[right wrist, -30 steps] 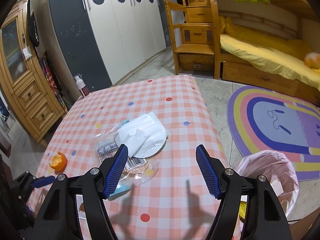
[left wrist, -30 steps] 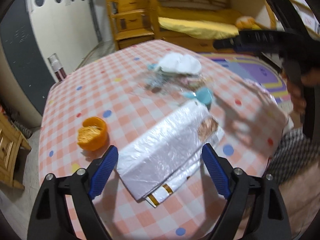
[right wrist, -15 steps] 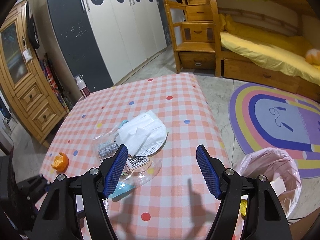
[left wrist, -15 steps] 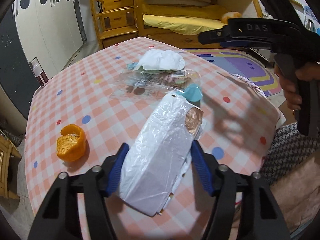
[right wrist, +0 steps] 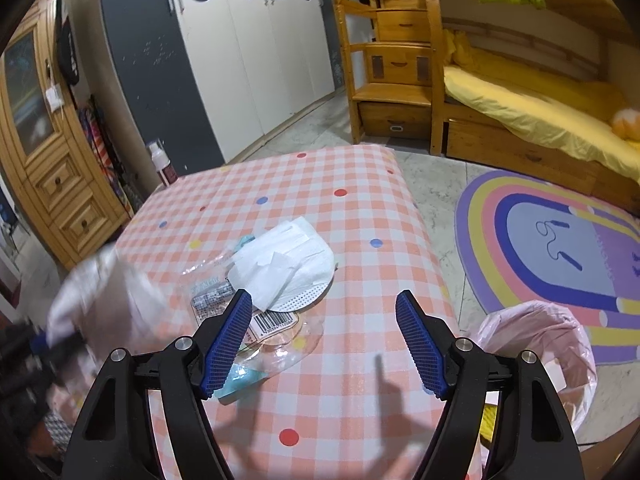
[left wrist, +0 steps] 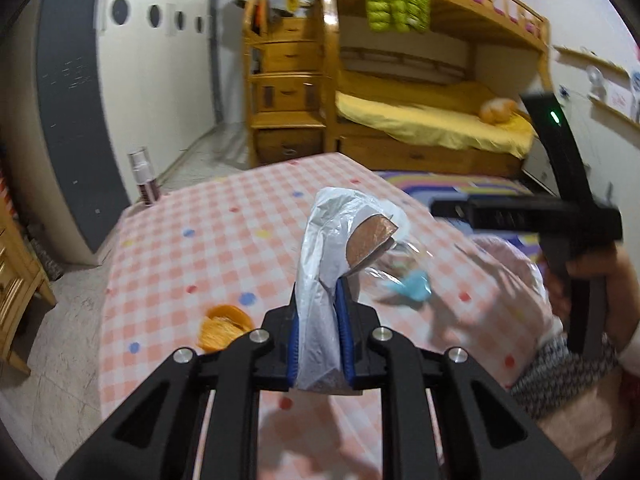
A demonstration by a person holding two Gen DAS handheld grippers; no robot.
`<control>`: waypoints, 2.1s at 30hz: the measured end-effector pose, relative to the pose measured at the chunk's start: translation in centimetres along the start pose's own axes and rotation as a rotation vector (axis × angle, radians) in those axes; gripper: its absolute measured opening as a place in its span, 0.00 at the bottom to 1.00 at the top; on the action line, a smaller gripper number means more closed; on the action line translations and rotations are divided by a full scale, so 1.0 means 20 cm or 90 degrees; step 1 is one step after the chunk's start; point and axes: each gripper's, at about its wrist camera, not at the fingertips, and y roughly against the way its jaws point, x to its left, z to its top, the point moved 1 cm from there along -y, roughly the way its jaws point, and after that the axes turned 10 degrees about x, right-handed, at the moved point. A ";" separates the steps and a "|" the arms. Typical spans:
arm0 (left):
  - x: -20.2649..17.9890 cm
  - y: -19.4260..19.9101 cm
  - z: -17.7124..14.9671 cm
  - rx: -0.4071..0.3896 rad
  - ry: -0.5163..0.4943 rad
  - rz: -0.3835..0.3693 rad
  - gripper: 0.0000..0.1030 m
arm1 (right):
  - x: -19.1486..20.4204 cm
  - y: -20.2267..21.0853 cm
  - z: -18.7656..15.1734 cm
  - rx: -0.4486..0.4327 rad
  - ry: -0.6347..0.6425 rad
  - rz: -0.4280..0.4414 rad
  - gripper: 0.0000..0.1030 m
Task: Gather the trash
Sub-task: 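Grasp the white plastic bag on the table with the left gripper and lift, then grasp the white tissue with the right gripper while the left holds the bag, then carry the bag and tissue over the bin and open both grippers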
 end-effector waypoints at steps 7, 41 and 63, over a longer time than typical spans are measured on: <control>0.16 0.00 0.18 -0.049 0.104 0.034 0.14 | 0.13 -0.15 0.06 0.036 0.083 -0.017 0.69; 0.10 -0.05 0.26 -0.068 0.145 -0.017 0.14 | -0.04 0.28 0.13 -0.183 -0.012 0.039 0.01; -0.73 -0.25 0.38 -0.055 -0.028 -0.183 0.14 | -0.59 0.61 -0.19 -0.230 -0.131 -0.111 0.01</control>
